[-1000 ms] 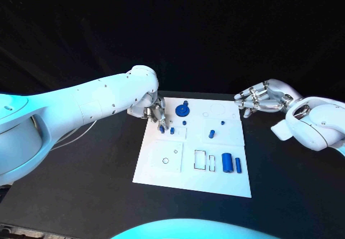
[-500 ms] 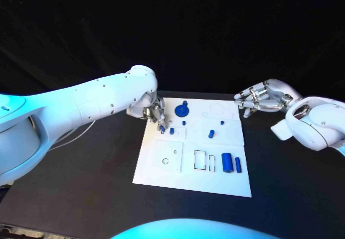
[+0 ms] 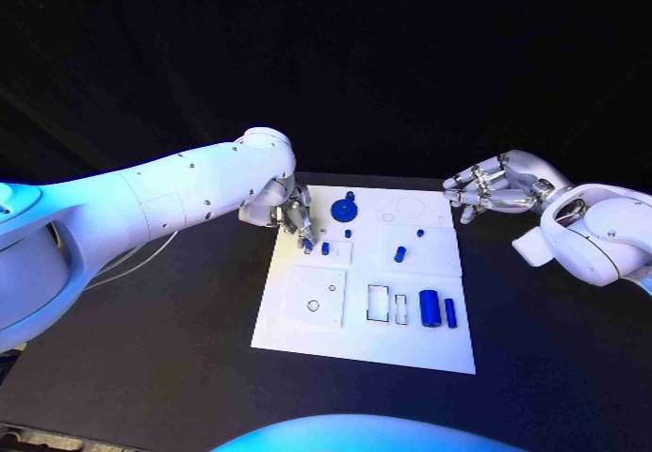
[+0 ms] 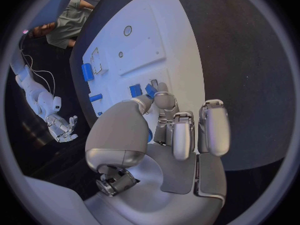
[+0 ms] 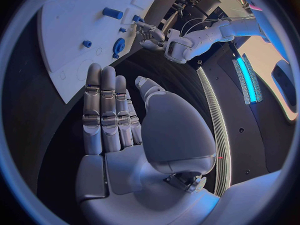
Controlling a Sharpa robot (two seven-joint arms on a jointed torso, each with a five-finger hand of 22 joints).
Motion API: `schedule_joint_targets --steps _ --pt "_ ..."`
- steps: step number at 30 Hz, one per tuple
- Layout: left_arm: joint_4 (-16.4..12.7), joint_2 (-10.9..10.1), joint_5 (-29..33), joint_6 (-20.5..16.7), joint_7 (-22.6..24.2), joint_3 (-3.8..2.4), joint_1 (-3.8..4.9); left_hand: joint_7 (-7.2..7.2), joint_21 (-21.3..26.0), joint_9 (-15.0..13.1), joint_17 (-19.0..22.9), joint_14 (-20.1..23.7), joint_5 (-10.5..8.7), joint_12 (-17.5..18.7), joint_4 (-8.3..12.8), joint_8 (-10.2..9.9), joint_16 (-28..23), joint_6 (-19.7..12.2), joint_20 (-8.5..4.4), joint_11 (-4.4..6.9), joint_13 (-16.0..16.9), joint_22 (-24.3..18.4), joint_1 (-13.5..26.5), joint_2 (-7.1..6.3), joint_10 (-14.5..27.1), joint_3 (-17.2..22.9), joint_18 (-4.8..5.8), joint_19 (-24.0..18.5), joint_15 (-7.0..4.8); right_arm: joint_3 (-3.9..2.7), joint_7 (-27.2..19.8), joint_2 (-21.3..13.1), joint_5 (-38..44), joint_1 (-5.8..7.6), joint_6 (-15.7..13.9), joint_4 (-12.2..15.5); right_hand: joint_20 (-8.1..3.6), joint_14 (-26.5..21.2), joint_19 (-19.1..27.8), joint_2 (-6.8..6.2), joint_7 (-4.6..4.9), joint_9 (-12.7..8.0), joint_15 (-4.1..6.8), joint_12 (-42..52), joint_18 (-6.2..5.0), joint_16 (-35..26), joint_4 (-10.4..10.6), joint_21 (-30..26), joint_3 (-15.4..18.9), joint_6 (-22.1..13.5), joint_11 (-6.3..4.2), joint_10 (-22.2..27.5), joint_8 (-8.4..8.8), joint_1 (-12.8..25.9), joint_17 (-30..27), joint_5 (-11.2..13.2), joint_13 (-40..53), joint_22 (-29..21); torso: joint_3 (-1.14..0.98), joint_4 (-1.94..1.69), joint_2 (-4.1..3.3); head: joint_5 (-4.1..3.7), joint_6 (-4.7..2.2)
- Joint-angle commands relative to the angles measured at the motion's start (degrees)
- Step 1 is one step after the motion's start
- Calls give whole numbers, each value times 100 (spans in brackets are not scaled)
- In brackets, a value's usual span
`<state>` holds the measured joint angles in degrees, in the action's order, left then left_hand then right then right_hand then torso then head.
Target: Assemble the parts on the task board
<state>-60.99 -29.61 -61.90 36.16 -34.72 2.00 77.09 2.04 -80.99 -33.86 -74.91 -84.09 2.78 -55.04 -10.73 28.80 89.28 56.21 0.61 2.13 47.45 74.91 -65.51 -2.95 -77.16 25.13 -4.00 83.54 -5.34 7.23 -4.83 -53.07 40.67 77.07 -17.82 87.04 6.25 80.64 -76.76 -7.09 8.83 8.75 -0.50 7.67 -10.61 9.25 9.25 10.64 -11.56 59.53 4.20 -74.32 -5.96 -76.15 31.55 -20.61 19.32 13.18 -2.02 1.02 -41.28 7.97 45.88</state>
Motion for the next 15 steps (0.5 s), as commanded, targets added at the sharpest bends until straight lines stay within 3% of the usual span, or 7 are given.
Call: schedule_joint_targets --steps 1,15 --pt "-14 -15 -57 0 -144 62 -105 17 40 9 -1428 -566 9 1 35 -24 14 -6 8 -18 5 140 -60 3 17 -2 76 27 11 -3 -38 1 9 -1 45 -5 21 -21 3 -15 -11 6 -1 20 15 -39 29 -37 -4 -44 -6 52 -9 41 7 -32 8 -6 2 4 -2 5 3" --pt "-192 -163 20 -215 -146 29 -103 25 37 11 -1429 -566 7 2 16 -52 15 27 10 -24 8 148 -25 -69 16 -90 78 31 15 -3 -40 8 8 -1 40 -18 21 -21 3 -15 -11 6 -1 20 15 -39 29 -37 -4 -44 -6 52 -9 41 7 -32 8 -6 -1 1 4 18 -20"
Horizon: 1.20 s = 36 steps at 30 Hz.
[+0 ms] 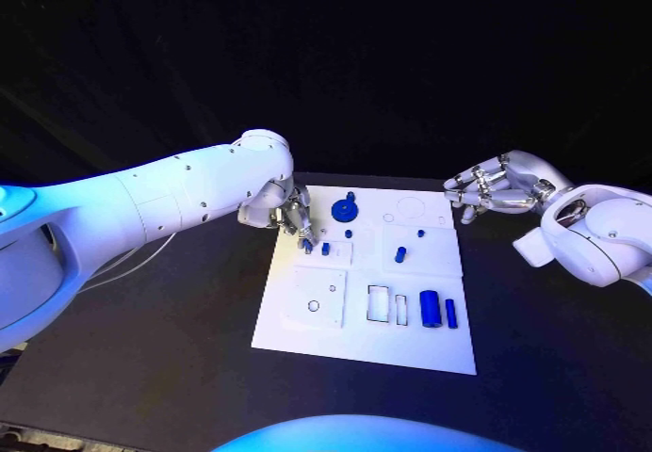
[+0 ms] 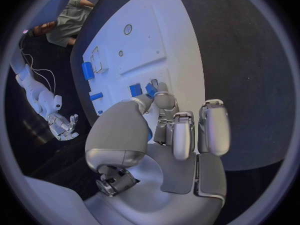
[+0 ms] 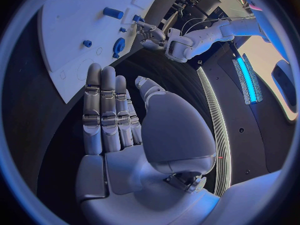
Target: Assemble the parts on the task board
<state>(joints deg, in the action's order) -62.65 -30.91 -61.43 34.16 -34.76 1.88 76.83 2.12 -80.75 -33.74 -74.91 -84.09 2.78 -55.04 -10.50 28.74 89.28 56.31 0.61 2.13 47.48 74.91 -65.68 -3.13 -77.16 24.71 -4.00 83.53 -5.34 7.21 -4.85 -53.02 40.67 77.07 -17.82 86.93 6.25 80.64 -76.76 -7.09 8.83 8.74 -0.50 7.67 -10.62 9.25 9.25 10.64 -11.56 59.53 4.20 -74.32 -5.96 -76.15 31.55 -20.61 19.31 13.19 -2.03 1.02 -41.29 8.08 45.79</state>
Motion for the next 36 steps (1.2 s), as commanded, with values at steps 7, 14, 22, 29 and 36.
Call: schedule_joint_targets --steps 7,14,22,29,36 --pt "-126 -85 -1 -52 -147 34 -76 18 13 2 -1430 -566 8 -6 -30 -62 16 31 10 -25 18 148 17 -75 11 -89 78 32 16 -1 -40 5 8 -1 38 -14 21 -21 3 -15 -12 6 -1 20 15 -39 29 -37 -3 -45 -5 52 -9 41 8 -32 9 -6 1 2 2 14 -17" --pt "-181 -114 3 -113 -151 33 -76 18 12 3 -1431 -567 8 -15 -41 -69 16 36 10 -25 30 150 28 -79 7 -103 78 33 17 -1 -39 4 8 -1 37 -23 21 -21 3 -15 -12 6 -1 20 15 -39 29 -37 -3 -45 -5 52 -9 41 8 -32 9 -6 0 4 -4 18 -24" --pt "-228 -134 0 -156 -153 31 -75 21 17 6 -1432 -567 8 -18 -84 -92 17 52 9 -28 38 146 69 -91 5 -151 77 31 18 -1 -39 4 8 -1 36 -26 21 -21 3 -15 -12 6 -1 20 15 -39 29 -37 -3 -45 -5 52 -9 41 8 -32 9 -6 4 4 -5 18 -23" --pt "-277 -153 -1 -161 -157 29 -76 21 11 7 -1431 -567 8 -24 -107 -103 16 60 8 -28 48 154 90 -98 2 -175 79 35 19 -1 -39 4 8 -1 35 -29 21 -21 3 -15 -12 6 -1 20 15 -39 29 -37 -3 -45 -5 52 -9 41 8 -32 9 -6 2 3 -4 16 -17" --pt "-355 -196 -27 -192 -161 24 -76 23 19 8 -1431 -567 8 -21 -140 -119 17 71 8 -30 47 144 124 -114 3 -215 76 31 20 -1 -39 5 9 -1 35 -35 21 -21 3 -15 -12 6 -1 20 15 -39 29 -37 -3 -45 -5 52 -9 41 8 -32 9 -6 4 1 1 21 -12"
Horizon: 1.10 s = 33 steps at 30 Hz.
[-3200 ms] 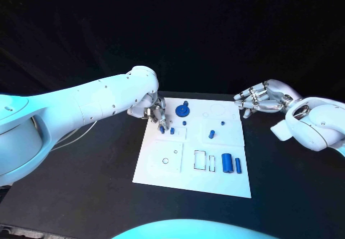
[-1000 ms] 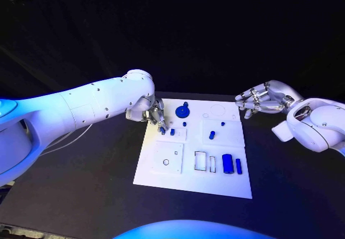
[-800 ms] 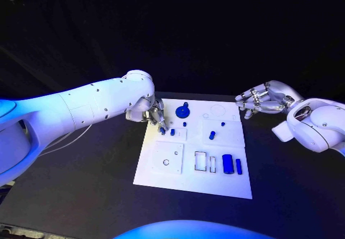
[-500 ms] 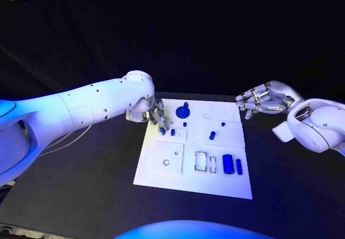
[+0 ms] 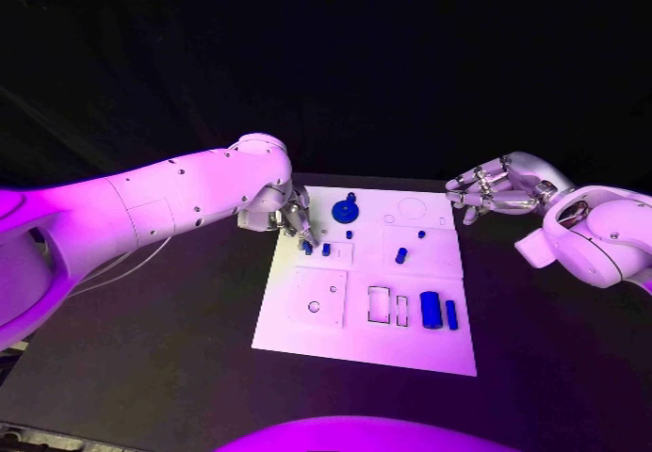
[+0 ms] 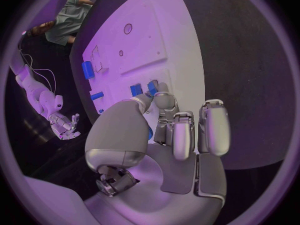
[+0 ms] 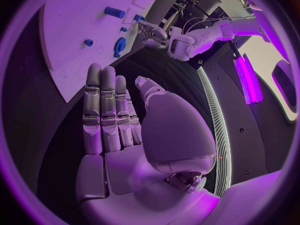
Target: Assemble the parts on the task board
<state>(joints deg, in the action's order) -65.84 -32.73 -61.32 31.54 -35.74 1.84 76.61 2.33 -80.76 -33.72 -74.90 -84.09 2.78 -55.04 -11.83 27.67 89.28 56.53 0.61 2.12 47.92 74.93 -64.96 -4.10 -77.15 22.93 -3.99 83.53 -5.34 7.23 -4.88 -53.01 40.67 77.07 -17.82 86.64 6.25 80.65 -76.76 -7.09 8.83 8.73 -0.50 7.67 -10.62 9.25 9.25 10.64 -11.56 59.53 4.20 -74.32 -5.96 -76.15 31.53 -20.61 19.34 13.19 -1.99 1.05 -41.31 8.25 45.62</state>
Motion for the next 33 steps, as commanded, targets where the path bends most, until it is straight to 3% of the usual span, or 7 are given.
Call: schedule_joint_targets --steps 1,33 --pt "-54 -26 -44 58 -64 27 -54 3 19 5 -1431 -567 8 -21 -7 -13 17 50 8 -30 4 142 52 -17 3 -37 76 31 20 -3 -36 4 9 -1 36 -8 21 -21 3 -15 -11 7 -1 20 15 -39 29 -37 -3 -45 -5 52 -9 41 9 -32 5 -7 -1 -4 4 7 2" --pt "-310 -169 -58 -350 -28 15 -54 1 21 4 -1433 -567 8 -5 -48 -31 18 68 5 -29 -10 141 88 -40 6 -81 75 32 20 -3 -41 19 9 -2 37 -33 23 -30 5 -10 -8 11 -4 21 16 -49 29 -44 -3 -51 -2 65 -12 37 29 -33 26 -18 -3 -3 4 16 -4"
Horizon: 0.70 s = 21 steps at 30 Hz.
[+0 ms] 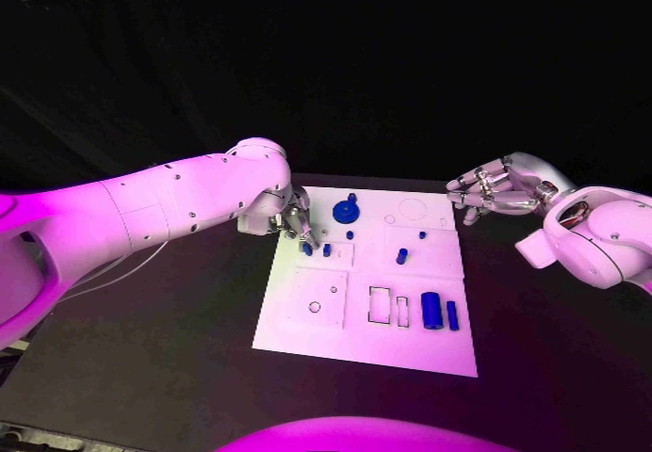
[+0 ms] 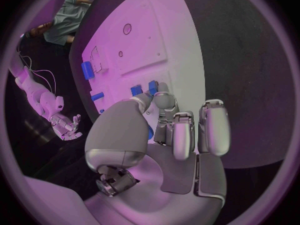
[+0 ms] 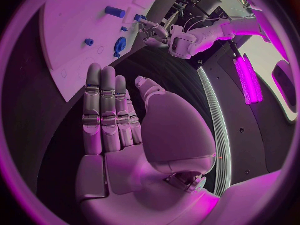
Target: Assemble the parts on the task board
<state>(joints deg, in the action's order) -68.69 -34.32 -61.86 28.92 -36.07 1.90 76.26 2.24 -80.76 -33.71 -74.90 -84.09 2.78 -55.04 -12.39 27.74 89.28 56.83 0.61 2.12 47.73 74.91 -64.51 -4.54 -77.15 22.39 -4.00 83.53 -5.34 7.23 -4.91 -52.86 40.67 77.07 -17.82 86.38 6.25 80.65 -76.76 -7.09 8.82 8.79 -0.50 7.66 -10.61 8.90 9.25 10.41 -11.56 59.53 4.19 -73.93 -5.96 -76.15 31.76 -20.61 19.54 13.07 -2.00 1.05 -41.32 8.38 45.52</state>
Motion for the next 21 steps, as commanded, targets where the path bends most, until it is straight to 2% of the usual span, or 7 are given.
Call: schedule_joint_targets --steps 1,16,21 --pt "-33 -19 10 -84 4 8 -18 9 21 3 -1433 -567 8 -5 8 -37 18 38 5 -28 9 143 43 5 6 -26 76 32 20 -3 -38 4 9 -2 38 -7 23 -30 5 -10 -8 6 -4 21 16 -15 29 -21 -3 -51 0 26 -13 37 7 -33 6 -5 -4 -4 5 7 6" --pt "-83 -84 82 -48 -8 2 -17 8 22 2 -1433 -567 8 1 -11 -45 18 45 4 -28 2 143 60 -13 6 -50 76 33 20 -3 -38 6 9 -2 40 -14 23 -30 5 -10 -8 6 -4 21 16 -15 29 -21 -3 -51 0 26 -13 37 7 -33 6 -5 -1 2 1 4 -5" --pt "-89 -93 84 -82 -7 0 -17 12 25 0 -1434 -567 8 -7 -114 -72 18 69 1 -30 19 141 151 -54 -1 -134 76 33 22 -3 -39 6 9 -2 40 -15 23 -30 5 -10 -8 6 -4 21 16 -15 29 -21 -3 -51 0 26 -13 37 7 -33 6 -5 -4 3 0 6 3"
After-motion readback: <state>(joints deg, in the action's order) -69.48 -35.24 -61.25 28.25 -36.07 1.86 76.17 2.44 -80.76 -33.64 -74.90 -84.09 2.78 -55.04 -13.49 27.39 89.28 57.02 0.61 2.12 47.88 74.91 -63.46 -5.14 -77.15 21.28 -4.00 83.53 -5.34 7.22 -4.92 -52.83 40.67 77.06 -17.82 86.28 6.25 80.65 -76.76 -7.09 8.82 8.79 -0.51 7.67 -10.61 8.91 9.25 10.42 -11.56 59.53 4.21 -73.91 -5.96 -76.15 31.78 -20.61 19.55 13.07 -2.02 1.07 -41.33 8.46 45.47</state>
